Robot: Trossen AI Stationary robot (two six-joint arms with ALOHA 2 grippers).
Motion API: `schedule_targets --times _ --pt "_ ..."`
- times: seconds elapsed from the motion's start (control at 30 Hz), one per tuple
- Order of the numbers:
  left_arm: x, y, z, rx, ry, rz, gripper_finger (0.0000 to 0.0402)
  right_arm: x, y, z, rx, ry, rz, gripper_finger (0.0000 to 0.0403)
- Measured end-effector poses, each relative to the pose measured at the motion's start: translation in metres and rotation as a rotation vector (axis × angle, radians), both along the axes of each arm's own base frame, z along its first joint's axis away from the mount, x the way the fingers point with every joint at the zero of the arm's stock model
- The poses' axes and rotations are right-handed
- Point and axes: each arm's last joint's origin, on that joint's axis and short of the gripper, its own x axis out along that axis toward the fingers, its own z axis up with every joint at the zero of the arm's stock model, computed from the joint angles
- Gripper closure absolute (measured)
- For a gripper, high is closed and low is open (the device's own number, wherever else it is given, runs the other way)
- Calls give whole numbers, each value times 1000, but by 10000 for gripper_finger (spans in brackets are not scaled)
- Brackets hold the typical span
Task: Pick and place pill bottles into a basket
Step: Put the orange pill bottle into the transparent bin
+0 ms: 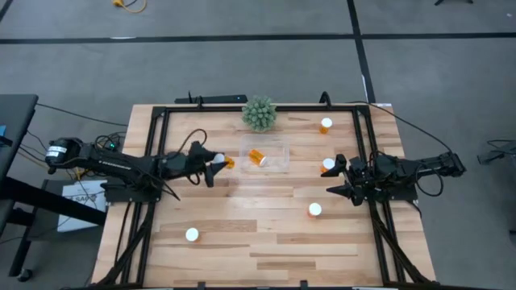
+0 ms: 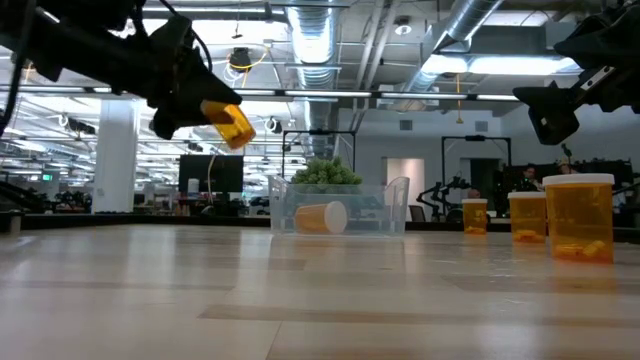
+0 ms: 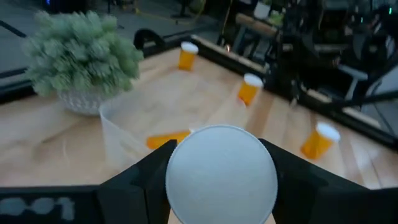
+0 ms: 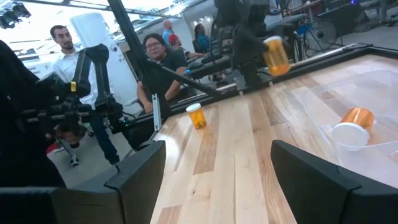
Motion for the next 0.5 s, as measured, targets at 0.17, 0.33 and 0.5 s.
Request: schedule_targets --times 0.17,0.33,0.5 --pt "1 9 8 12 -75 -5 217 0 0 0 0 1 0 117" --pt "9 15 10 32 -55 -9 208 0 0 0 0 0 0 117" --pt "37 20 16 91 3 -68 216 0 0 0 0 0 0 117"
